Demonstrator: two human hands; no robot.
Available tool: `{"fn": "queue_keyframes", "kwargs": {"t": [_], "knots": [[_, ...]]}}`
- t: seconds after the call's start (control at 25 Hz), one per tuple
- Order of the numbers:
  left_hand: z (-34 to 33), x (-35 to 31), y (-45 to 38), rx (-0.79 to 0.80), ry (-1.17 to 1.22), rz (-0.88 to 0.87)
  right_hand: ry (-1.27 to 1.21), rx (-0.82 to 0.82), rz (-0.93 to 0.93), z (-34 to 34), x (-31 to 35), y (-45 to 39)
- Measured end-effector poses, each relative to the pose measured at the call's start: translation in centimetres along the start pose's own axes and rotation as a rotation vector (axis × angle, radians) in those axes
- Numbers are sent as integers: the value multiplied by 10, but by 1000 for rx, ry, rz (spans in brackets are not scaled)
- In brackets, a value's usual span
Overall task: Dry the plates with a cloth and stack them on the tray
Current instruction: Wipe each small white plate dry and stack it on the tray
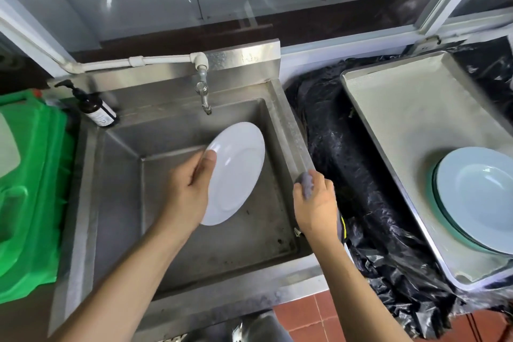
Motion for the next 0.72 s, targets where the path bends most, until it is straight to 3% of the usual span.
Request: {"fn": "queue_keyframes", "kwargs": {"t": [0.08,0.16,0.44,0.6,0.72], "knots": [[-7,-7,3,103,-230,-109,-414,117,-126,5,39,2],[-14,-11,10,205,-434,-199,-614,255,-183,11,78,4],[-36,-29,44,302,-715,-633,-450,395,-327,20,88,9],[-31,-14,50,419,-706,-554,-450,347,-267,13,83,12],[-16,-8,44,410,-666,-484,-492,310,-263,3,80,18]]}}
Point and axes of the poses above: each hand's wrist, its own y-axis away from the middle knuckle, its own z-axis out of the back of the hand, x = y × z, the point moved 6 cm from there along -y, towards the middle knuckle, and after that the axes turned 1 degree about -x, right-handed, at the moved point
